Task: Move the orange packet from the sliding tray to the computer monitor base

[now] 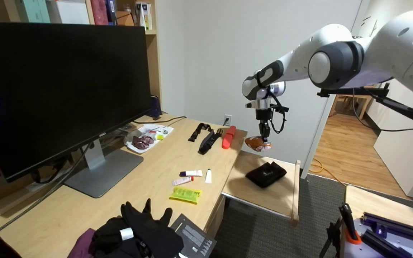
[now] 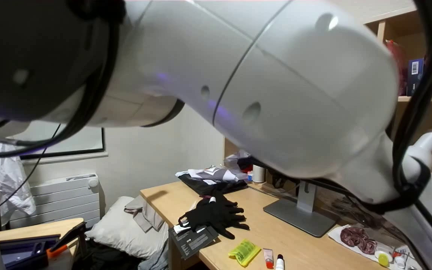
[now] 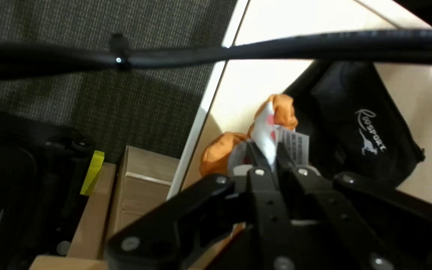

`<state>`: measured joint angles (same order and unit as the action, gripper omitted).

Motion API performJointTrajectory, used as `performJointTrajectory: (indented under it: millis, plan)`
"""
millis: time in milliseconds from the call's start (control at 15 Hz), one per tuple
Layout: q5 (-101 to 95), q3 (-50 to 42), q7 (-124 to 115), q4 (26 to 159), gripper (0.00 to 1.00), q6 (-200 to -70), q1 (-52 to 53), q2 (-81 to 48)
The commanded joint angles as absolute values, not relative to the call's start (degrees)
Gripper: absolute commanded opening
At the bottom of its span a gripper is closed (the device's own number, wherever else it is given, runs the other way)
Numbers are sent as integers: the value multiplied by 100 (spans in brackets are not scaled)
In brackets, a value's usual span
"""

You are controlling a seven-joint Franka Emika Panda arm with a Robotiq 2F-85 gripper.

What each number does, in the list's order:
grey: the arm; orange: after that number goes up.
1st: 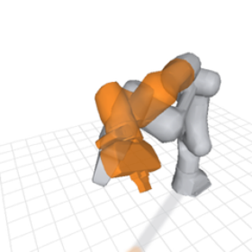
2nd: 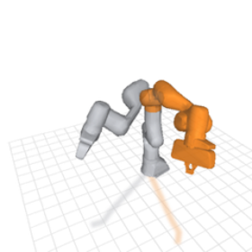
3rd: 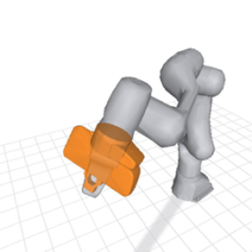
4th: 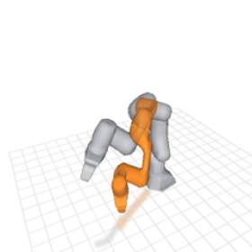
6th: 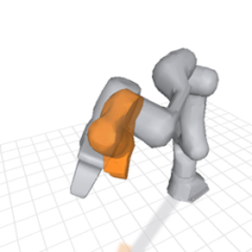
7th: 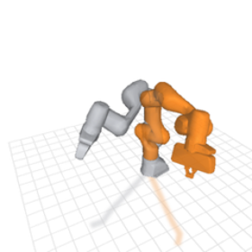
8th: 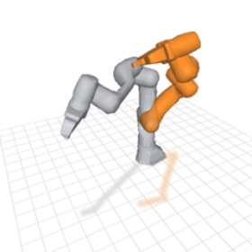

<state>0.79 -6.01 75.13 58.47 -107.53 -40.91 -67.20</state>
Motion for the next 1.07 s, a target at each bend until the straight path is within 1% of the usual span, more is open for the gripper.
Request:
performJointTrajectory:
  millis: [0,267,533,667,1000]
  plan:
    - [150,-443,7658,7205,7,-11025,-3993,-5615]
    - [135,-237,7518,8200,7,-11456,-3774,-4889]
    - [171,18,7462,9331,7,-12296,-3475,-4365]
    - [344,12,7543,9887,7,-12809,-3229,-4176]
    - [781,362,7685,11415,7,-14469,-2879,-3664]
